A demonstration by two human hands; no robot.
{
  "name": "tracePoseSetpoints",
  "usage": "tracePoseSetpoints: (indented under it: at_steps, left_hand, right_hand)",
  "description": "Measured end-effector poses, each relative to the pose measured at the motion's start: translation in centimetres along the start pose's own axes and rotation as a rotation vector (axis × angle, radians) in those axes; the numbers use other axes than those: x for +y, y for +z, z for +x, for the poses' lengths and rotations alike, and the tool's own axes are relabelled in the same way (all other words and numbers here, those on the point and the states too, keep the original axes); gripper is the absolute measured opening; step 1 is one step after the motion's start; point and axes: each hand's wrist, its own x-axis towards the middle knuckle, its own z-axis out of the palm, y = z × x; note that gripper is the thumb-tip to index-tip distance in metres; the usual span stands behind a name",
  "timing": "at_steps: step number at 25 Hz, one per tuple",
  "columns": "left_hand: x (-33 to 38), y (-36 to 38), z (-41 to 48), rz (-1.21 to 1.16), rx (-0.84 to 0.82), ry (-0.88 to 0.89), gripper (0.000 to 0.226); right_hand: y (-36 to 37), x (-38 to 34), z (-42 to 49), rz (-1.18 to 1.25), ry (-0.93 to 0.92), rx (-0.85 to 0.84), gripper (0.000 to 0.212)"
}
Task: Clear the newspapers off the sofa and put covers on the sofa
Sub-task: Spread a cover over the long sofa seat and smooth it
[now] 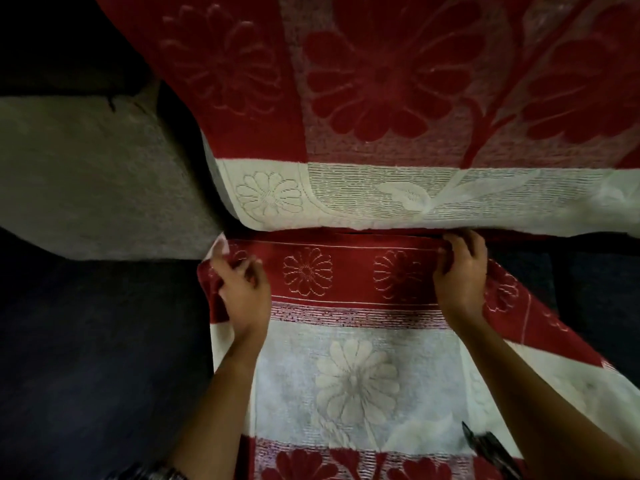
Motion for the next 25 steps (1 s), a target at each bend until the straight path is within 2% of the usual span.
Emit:
tracePoseSetpoints:
  at_steps: [2, 4, 6, 8, 11, 13, 16, 19, 21, 23, 25]
  left_hand:
    - [-0.3, 0.8, -0.9, 0.177, -0.137, 0.198, 0.041]
    - [-0.9, 2.2, -1.3, 0.399, -0.344, 0.355, 0.056]
    - [-1.5, 3.4, -1.0, 0.643, -0.503, 0.359, 0.065]
    - [-2.0, 4.1, -0.5, 0.809, -0.553, 0.284, 0.072]
    - [-1.9, 4.4, 0.5, 0.879, -0.524, 0.18, 0.092]
    - [-1.6, 4.4, 1.1, 0.89, -0.536, 0.155, 0.099]
    - [-2.0, 4.0, 0.4, 0.756, -0.488, 0.231, 0.082]
    - [-3.4, 2.2, -0.1, 0.618, -0.338, 0.244, 0.058]
    - [-4.3, 0.5, 0.2, 0.611, -0.253, 0.252, 0.05]
    - [-5.1, -1.2, 0.7, 0.654, -0.199, 0.261, 0.052]
    - [-5.6, -2.8, 1.9, 0.651, -0.144, 0.242, 0.064]
  right_hand:
    - [0.5, 0.4, -0.7, -0.138, -0.1, 0.053, 0.024]
    - [1.6, 0.5, -1.9, -0.251, -0.214, 0.068, 0.023]
    - [3.1, 0.3, -3.2, -0.232, -0.266, -0.029, 0.034]
    - [4.3, 0.0, -4.0, -0.235, -0.26, -0.179, 0.053]
    - [4.9, 0.0, -2.7, -0.32, -0.194, -0.325, 0.064]
    - [5.0, -0.2, -2.6, -0.337, -0.176, -0.333, 0.065]
    - [5.5, -1.4, -4.2, -0.272, -0.199, -0.26, 0.062]
    - [6.9, -3.9, -7.0, -0.32, -0.411, -0.31, 0.052]
    - [8.3, -6.1, -8.3, -0.32, -0.55, -0.402, 0.05]
    - [10.1, -8.4, -9.0, -0.297, -0.657, -0.469, 0.048]
    - [11.7, -11.0, -9.2, -0.25, -0.715, -0.514, 0.053]
